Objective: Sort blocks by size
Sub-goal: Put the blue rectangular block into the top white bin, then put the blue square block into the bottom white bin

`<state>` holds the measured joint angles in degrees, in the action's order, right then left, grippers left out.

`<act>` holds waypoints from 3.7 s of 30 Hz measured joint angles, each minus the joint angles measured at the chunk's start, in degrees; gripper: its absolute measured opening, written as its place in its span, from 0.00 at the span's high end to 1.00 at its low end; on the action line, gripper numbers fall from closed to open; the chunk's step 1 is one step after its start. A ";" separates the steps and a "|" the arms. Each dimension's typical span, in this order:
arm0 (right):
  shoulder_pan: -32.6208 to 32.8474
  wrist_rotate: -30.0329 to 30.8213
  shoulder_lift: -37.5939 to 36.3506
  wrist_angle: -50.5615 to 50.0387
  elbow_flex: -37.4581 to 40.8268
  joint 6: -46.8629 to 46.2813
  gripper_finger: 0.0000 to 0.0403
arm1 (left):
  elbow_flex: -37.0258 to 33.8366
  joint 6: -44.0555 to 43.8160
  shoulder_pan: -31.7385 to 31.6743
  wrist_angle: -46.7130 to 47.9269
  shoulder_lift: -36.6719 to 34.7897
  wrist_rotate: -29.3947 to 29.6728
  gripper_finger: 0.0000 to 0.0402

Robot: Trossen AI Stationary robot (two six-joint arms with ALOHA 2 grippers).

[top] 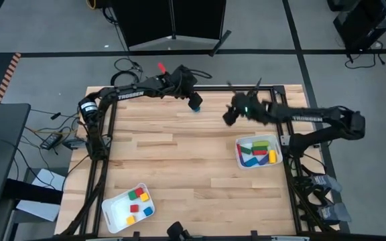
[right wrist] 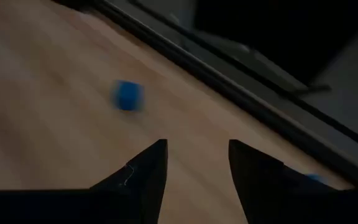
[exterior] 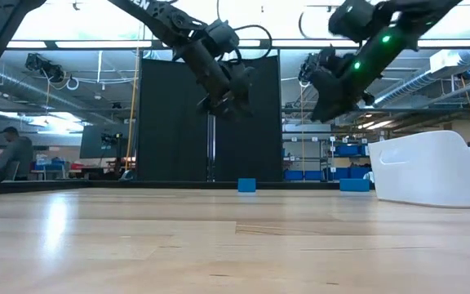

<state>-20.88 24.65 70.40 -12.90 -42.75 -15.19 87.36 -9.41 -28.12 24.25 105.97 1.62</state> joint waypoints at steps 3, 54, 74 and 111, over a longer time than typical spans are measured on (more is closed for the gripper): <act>-9.31 -2.76 2.16 -4.62 -3.38 4.20 0.51 | -0.78 -0.10 -0.52 -0.09 0.00 -0.99 0.33; -7.39 -19.57 0.94 -24.65 -7.95 3.37 0.65 | -6.39 -4.09 0.26 -5.38 0.28 -2.60 0.33; 42.71 -4.31 -2.80 -51.17 -5.12 -52.44 0.57 | 5.28 -5.16 0.09 4.58 13.95 -3.37 0.33; 50.16 1.24 -1.41 -38.19 -4.76 -49.56 0.21 | 8.01 8.61 -0.70 2.79 22.59 -0.59 0.64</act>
<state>29.28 25.89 68.99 -51.09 -47.51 -64.75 95.37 -0.80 -28.82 27.04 128.56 1.02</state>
